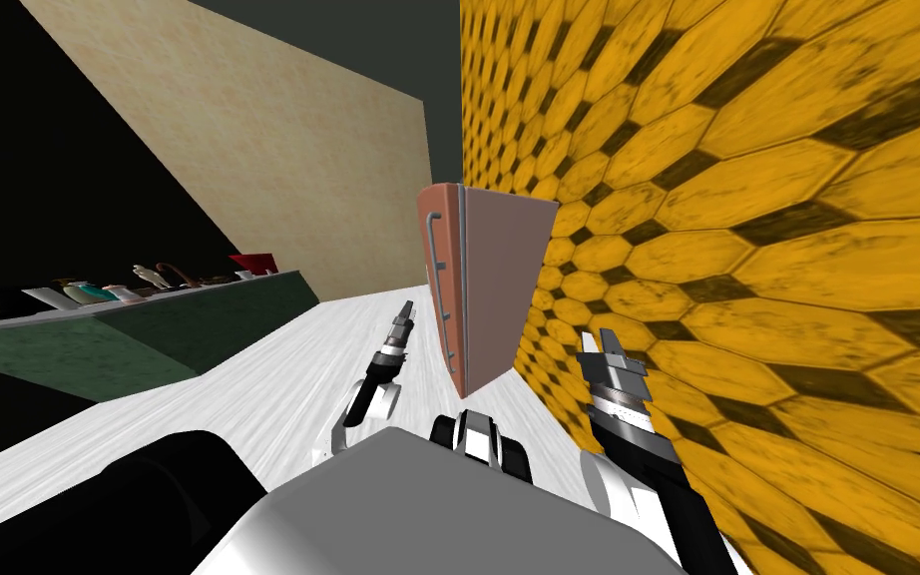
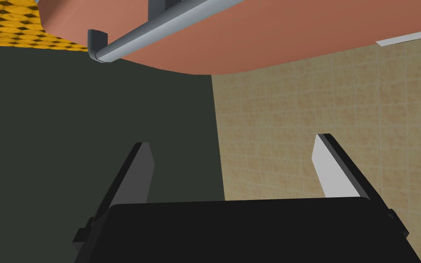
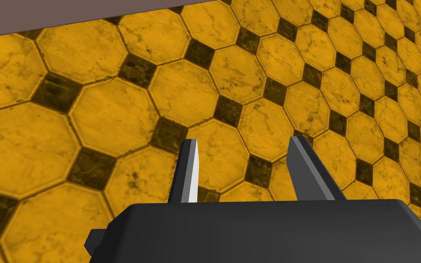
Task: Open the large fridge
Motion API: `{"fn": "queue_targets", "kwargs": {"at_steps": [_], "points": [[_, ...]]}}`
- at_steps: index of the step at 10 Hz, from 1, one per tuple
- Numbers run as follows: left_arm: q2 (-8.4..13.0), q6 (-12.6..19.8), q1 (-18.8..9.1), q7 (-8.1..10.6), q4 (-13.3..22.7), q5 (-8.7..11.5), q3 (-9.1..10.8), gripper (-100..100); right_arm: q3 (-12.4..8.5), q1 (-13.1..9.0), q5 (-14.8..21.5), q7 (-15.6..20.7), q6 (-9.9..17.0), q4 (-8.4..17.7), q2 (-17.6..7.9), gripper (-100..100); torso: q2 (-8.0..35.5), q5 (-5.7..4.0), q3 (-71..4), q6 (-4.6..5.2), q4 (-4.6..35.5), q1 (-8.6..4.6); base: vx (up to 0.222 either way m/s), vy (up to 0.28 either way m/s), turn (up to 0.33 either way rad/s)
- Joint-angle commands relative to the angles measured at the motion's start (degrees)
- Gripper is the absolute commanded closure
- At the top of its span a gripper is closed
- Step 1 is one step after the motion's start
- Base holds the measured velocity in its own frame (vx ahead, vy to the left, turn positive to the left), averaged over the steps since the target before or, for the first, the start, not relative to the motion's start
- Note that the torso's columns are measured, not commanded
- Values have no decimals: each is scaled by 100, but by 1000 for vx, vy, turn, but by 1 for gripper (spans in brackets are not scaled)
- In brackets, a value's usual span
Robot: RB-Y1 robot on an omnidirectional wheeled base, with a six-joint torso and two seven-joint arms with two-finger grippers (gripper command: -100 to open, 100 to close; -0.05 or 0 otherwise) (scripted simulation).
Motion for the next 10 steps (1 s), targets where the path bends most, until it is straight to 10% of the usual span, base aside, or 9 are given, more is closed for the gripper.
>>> {"fn": "queue_targets", "kwargs": {"at_steps": [1, 10], "points": [[-21, 299, 39, -65, -16, -69, 78, -100, 0, 0, 0, 0, 0, 0, 0, 0, 0, 0, 1, -1, 0, 2, 59, -92, 23], [258, 1320, 82, -258, -72, -286, 374, -100, 0, 0, 0, 0, 0, 0, 0, 0, 4, 1, 4, -1, 2, 2, 49, -83, 22]]}}
